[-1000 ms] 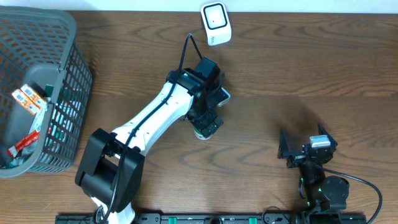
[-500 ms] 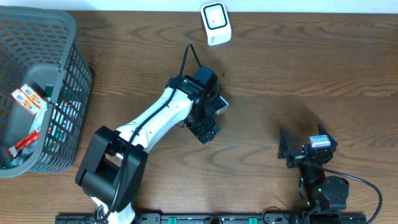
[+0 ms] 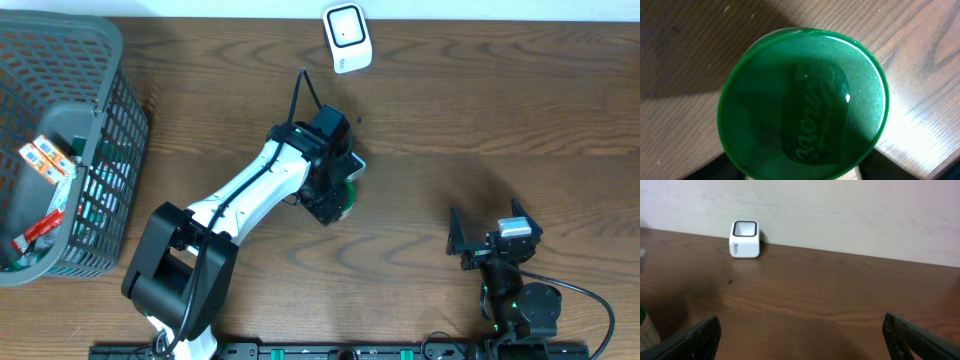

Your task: Scan the item barcode

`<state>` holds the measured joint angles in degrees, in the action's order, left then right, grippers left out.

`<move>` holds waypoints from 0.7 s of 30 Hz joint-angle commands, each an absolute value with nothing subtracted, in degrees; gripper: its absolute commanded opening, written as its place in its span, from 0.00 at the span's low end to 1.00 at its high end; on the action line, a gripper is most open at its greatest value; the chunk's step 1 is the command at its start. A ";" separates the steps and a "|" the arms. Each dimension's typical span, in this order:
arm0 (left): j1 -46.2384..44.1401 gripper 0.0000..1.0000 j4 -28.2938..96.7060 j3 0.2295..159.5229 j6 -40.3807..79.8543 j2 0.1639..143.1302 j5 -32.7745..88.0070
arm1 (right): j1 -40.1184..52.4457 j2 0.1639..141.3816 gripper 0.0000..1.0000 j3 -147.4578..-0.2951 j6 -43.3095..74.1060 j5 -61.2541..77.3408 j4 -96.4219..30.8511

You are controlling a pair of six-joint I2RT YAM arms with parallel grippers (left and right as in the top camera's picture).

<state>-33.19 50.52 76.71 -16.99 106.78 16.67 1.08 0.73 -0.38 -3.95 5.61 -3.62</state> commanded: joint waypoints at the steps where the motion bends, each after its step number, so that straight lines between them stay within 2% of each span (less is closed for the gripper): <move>1: -33.06 0.82 49.69 76.51 -15.40 107.48 17.32 | 1.69 0.64 0.99 -0.32 -3.27 5.89 -3.77; 6: -33.06 0.89 45.39 76.51 -19.84 107.48 17.32 | 1.69 0.64 0.99 -0.32 -3.27 5.91 -3.77; 8: -33.08 0.96 43.62 76.51 -22.74 107.48 17.34 | 1.69 0.64 0.99 -0.32 -3.27 5.89 -3.77; 11: -33.06 0.97 43.38 76.51 -23.38 107.48 17.34 | 1.69 0.64 0.99 -0.32 -3.27 5.91 -3.77; 16: -33.08 0.84 44.64 76.49 -23.18 107.48 17.61 | 1.69 0.64 0.99 -0.32 -3.27 5.91 -3.77; 21: -33.06 0.76 44.84 76.51 -18.48 107.48 17.56 | 1.69 0.64 0.99 -0.32 -3.27 5.89 -3.79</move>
